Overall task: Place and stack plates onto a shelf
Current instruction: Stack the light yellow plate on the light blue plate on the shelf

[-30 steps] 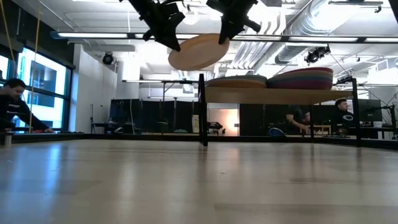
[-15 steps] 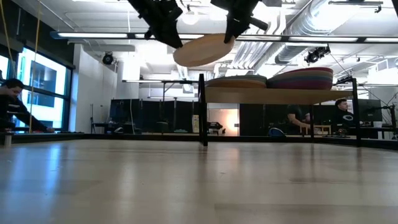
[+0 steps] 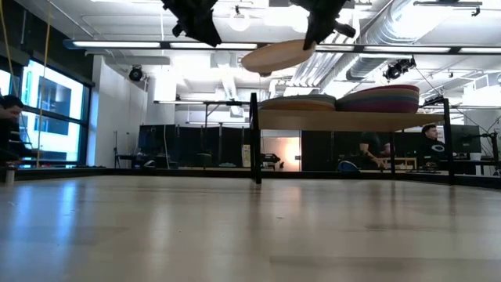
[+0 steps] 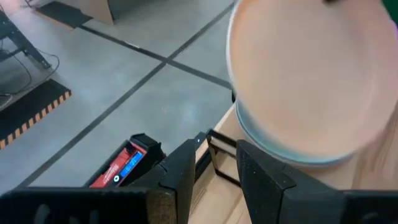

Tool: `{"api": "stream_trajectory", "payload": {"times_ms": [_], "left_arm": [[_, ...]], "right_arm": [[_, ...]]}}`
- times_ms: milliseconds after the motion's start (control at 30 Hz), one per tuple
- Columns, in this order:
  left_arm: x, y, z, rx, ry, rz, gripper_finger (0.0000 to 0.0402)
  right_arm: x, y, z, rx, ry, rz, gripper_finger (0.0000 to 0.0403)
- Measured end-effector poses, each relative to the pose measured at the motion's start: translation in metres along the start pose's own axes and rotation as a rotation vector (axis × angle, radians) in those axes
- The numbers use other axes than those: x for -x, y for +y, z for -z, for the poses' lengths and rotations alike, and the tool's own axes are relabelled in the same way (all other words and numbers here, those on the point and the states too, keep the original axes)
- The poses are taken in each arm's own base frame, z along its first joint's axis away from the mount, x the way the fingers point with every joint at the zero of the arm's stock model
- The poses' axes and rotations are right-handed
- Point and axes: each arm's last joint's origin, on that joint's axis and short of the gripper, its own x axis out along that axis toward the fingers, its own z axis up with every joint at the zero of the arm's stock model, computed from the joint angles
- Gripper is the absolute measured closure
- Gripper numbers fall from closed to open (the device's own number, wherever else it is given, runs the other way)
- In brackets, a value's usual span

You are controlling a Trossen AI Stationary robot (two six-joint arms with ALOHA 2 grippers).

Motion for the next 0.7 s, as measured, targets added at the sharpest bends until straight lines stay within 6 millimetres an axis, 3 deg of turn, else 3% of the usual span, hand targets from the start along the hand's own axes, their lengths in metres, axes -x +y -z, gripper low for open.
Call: {"api": "stream_trajectory", "payload": {"times_ms": [367, 600, 700], "left_arm": [[0.001, 0.0, 0.001, 0.009, 0.014, 0.001, 0.0298], [0.001, 0.001, 0.001, 0.073, 0.014, -0.018, 0.0298], [0.001, 0.001, 0.001, 0.106, 0.006, -0.019, 0.0298]], "right_arm": [[0.006, -0.076, -0.031, -0.017, 0.036, -0.156, 0.0403], [0.007, -0.11, -0.039, -0.016, 0.053, -0.254, 0.0403], [-0.003, -0.123, -0.041, -0.019, 0.097, -0.296, 0.0403]]}}
